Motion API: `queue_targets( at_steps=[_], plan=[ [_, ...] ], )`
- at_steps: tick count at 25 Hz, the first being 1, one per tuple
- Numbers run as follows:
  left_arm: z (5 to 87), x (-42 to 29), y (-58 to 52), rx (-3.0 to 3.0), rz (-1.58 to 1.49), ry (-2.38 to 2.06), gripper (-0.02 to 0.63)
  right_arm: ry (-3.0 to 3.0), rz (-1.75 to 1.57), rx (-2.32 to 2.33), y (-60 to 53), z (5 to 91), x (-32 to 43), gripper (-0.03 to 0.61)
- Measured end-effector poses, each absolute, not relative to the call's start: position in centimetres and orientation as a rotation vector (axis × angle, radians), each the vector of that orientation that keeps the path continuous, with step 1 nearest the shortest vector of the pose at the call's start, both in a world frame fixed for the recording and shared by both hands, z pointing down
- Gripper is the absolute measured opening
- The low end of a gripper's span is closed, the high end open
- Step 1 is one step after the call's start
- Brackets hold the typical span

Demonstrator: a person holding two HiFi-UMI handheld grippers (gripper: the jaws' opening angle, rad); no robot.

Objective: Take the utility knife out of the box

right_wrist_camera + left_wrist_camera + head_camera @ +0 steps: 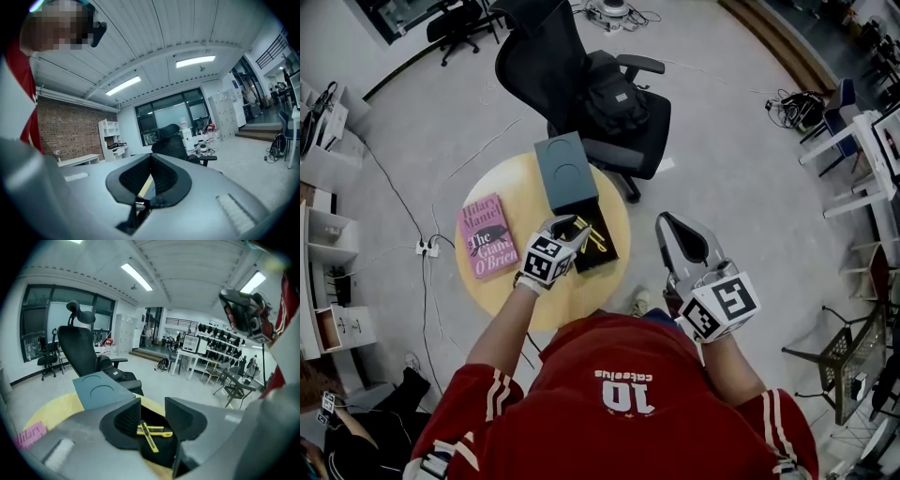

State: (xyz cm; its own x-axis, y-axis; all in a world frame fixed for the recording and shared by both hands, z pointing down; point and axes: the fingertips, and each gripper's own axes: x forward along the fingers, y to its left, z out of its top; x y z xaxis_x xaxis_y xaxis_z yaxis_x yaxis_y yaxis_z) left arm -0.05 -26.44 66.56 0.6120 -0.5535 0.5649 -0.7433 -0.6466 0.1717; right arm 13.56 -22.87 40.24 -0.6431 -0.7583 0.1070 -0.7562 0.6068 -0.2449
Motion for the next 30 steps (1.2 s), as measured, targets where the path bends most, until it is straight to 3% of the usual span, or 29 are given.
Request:
queue_targets(
  at_steps=[17, 30],
  plan=[
    [78.4, 1.0, -27.3, 2.071, 0.867, -1.135, 0.153, 2.889, -0.502, -1.21, -23.8, 42.4, 16.9, -0.002],
    [79.9, 0.0, -28.7, 1.921, 1.141, -1.267, 0.153, 2.907, -0.522, -1.159, -23.7, 43.4, 19.6, -0.002]
  ],
)
